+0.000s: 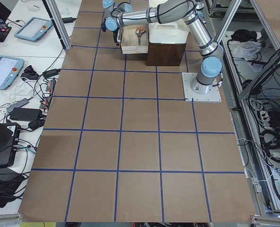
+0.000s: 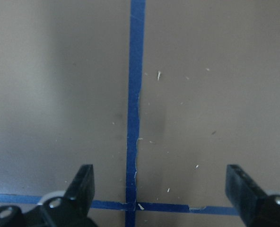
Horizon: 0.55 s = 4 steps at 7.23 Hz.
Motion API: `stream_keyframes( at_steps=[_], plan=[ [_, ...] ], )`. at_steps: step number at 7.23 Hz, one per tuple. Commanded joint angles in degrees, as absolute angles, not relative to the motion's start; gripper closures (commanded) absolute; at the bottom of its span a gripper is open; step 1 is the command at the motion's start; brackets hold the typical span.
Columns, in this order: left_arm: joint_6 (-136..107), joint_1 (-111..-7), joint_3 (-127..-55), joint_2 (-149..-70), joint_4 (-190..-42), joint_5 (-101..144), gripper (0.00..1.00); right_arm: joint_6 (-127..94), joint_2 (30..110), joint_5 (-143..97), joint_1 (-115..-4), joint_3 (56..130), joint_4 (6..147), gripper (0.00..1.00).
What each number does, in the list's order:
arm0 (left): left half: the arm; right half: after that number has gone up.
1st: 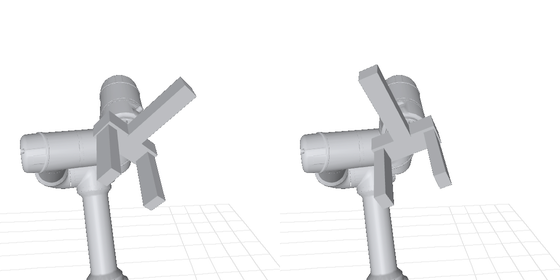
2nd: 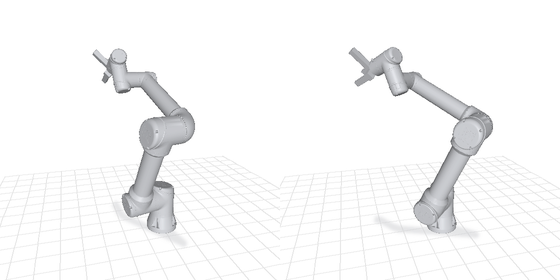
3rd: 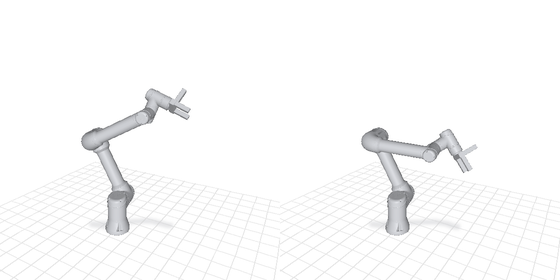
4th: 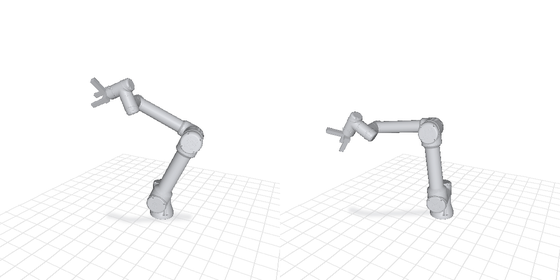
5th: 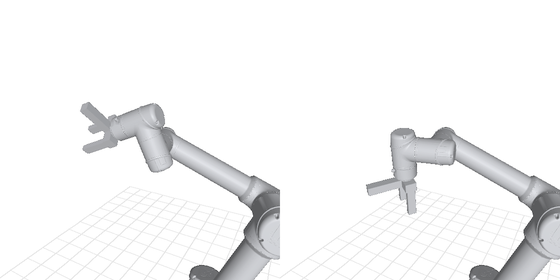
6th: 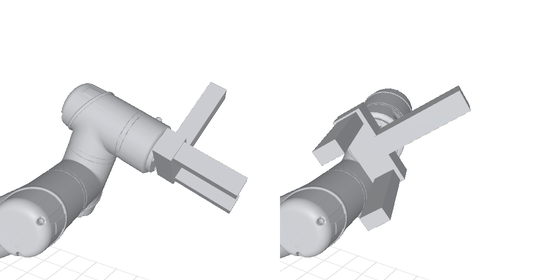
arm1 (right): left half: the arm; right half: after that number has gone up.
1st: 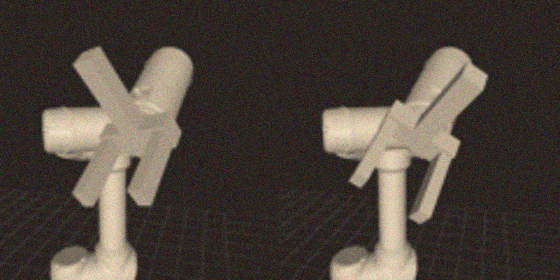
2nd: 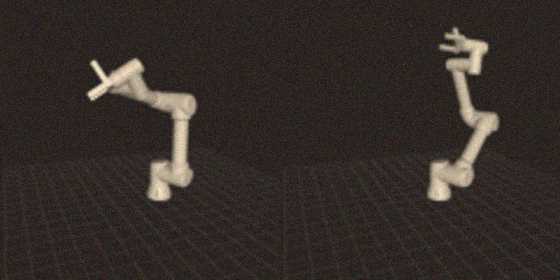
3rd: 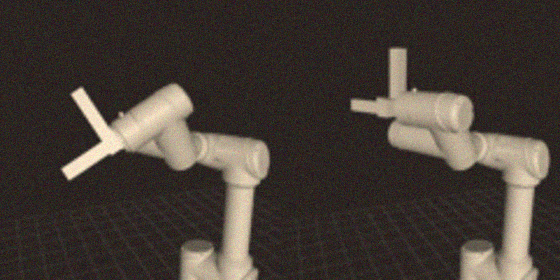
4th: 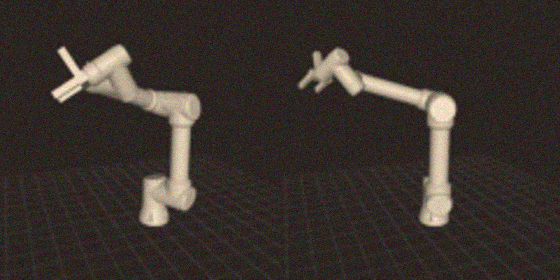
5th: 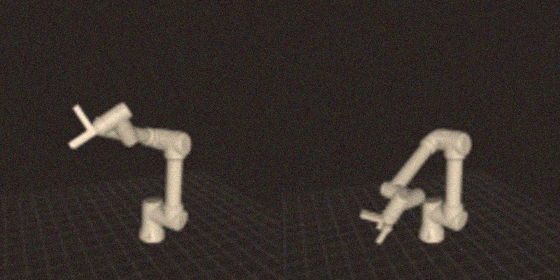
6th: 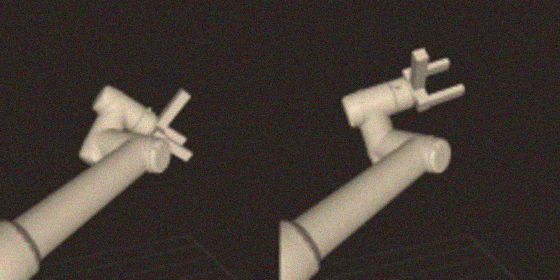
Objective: Put scissors in drawer and close it
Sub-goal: 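Reach the left gripper over the drawer's white handle, then push the drawer closed with the left gripper, away from the robot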
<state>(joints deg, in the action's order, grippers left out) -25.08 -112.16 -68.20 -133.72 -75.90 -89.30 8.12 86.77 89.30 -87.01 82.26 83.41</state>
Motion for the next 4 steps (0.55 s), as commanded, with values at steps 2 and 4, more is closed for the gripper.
stream_keyframes(
  at_steps=[2, 4],
  plan=[
    [-25.0, -112.3, -68.4, -130.5, -80.4, -87.8, 0.00, 8.2, 86.7, 89.6, -87.0, 82.3, 83.1, 0.00],
    [-24.9, -112.3, -69.1, -129.2, -82.9, -87.8, 0.00, 8.3, 86.6, 89.6, -87.0, 82.4, 83.5, 0.00]
  ],
)
